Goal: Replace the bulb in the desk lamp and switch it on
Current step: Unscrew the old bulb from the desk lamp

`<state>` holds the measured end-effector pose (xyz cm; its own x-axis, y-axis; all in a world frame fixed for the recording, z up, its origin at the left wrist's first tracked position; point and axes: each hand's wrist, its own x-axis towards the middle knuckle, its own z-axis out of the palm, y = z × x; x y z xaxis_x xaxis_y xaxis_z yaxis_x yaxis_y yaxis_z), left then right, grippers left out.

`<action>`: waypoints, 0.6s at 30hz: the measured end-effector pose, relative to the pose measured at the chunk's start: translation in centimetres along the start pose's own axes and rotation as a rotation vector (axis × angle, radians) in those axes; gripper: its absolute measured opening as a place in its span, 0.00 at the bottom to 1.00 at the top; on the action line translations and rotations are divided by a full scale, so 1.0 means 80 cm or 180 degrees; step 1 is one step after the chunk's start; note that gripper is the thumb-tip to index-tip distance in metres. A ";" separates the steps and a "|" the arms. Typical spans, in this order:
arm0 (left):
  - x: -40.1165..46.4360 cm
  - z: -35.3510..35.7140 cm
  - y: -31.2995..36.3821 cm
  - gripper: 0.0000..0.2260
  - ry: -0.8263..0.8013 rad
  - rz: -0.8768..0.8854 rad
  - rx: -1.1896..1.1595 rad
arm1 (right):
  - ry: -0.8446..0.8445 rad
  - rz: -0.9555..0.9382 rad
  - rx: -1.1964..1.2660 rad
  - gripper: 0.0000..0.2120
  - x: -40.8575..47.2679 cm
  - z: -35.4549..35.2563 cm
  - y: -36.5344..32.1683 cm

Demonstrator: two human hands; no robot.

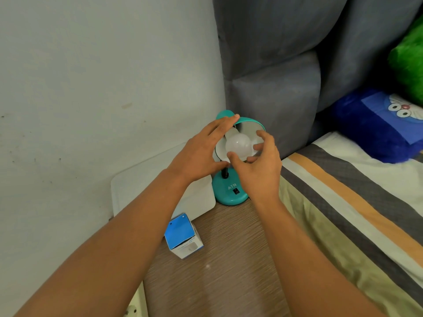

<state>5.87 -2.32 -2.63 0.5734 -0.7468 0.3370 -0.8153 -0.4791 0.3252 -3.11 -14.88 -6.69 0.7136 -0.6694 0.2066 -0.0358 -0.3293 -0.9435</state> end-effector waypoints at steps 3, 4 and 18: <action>0.000 -0.001 0.002 0.41 -0.0010 -0.0002 -0.0018 | -0.0112 0.0319 0.0013 0.33 0.002 -0.005 -0.002; 0.000 -0.001 0.002 0.40 -0.0023 -0.0016 -0.0015 | -0.0158 0.0342 0.0021 0.32 0.003 -0.007 -0.004; 0.000 0.001 0.001 0.42 -0.0024 -0.0054 -0.0067 | -0.0024 0.0153 -0.0099 0.32 -0.002 -0.002 -0.002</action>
<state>5.78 -2.41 -2.65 0.5864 -0.7421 0.3246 -0.8035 -0.4820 0.3495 -3.38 -14.83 -6.51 0.7158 -0.6799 0.1590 -0.0918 -0.3174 -0.9438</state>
